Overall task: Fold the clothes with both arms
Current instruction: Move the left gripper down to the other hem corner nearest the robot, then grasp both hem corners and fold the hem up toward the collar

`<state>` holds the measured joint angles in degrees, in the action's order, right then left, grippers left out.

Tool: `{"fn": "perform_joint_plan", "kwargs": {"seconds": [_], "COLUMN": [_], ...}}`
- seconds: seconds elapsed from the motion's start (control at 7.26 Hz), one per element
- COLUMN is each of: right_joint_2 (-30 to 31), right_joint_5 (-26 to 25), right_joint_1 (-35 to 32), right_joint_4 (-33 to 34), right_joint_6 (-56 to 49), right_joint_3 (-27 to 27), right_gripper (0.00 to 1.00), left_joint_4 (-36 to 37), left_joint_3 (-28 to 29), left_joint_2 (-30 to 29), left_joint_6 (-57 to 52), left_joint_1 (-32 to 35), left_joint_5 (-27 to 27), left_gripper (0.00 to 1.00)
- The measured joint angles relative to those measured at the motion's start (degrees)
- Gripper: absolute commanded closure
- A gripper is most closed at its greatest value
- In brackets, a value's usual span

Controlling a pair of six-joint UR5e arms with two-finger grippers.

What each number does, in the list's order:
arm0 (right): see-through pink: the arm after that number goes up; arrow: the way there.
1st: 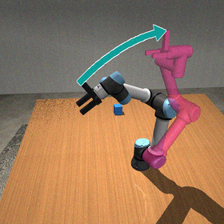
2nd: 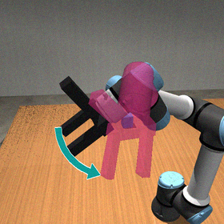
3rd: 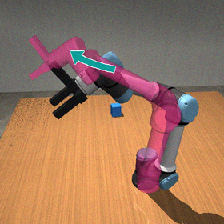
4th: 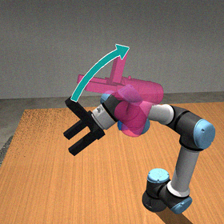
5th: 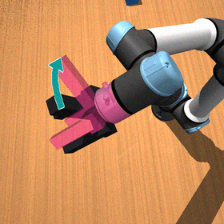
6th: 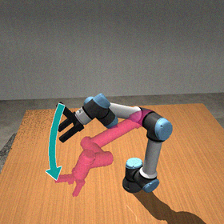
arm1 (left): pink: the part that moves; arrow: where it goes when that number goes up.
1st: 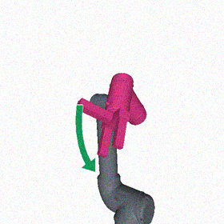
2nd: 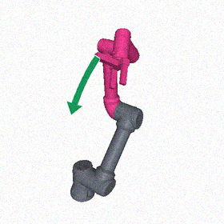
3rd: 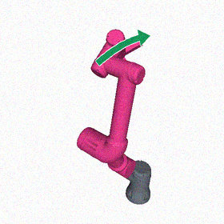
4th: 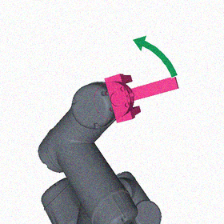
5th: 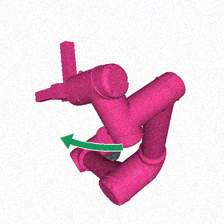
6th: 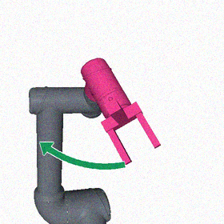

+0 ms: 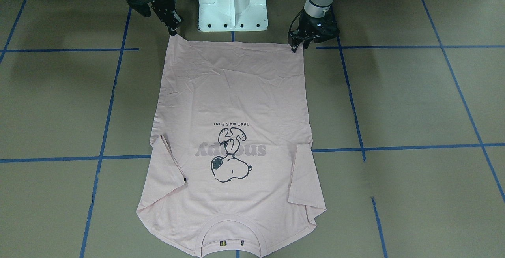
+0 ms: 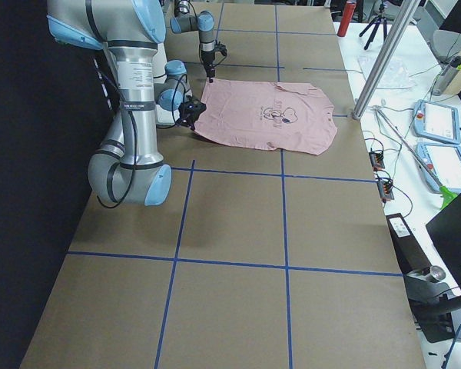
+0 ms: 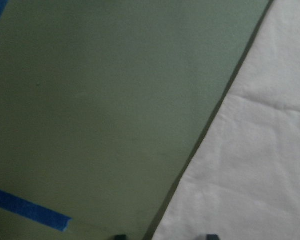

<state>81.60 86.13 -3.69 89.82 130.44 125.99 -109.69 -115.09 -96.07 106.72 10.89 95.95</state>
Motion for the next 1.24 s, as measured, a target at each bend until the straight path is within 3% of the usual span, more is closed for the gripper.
{"fn": "perform_joint_plan", "kwargs": {"seconds": [0.14, 0.55, 1.24], "right_joint_2": [-0.02, 0.07, 7.06], "right_joint_5": [0.0, 0.0, 0.19], "right_joint_1": [0.0, -0.09, 0.59], "right_joint_4": [0.0, -0.05, -0.09], "right_joint_6": [0.02, -0.01, -0.95], "right_joint_3": [0.01, 0.13, 7.88], "right_gripper": [1.0, 1.0, 1.0], "left_joint_4": [0.0, 0.57, 2.54], "left_joint_3": [-0.1, -3.31, -10.88], "left_joint_2": [0.0, 0.42, 0.58], "left_joint_6": [-0.01, 0.07, 4.14], "left_joint_1": [-0.04, -0.49, -3.26], "left_joint_5": [0.02, 0.16, 0.17], "left_gripper": [1.0, 1.0, 1.0]}}
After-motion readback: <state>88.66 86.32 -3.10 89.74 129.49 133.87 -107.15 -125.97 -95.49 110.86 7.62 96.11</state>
